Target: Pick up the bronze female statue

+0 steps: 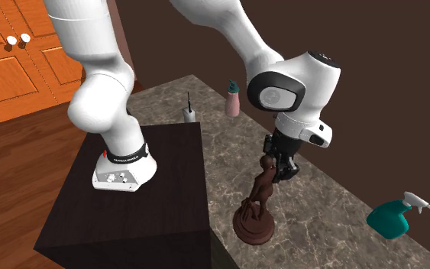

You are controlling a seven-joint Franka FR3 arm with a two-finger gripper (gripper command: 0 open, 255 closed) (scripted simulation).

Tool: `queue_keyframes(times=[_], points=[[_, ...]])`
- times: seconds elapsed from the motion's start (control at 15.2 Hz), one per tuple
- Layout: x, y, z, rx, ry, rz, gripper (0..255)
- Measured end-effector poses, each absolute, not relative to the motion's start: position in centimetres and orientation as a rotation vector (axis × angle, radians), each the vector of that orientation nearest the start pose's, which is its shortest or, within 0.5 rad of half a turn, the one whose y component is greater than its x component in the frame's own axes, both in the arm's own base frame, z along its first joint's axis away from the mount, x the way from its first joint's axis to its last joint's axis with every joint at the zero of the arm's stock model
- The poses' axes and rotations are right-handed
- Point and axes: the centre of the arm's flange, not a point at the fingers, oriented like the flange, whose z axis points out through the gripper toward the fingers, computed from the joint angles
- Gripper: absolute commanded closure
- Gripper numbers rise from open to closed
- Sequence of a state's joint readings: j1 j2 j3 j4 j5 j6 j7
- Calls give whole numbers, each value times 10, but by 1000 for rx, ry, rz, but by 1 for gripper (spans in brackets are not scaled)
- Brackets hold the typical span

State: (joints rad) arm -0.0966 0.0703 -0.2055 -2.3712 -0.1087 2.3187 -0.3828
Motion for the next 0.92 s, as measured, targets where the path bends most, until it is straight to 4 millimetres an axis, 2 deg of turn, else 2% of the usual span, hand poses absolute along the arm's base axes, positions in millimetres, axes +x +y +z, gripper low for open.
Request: queue_keyframes(times=[0.92], points=[[466, -148, 357, -3166, -252, 231, 255]])
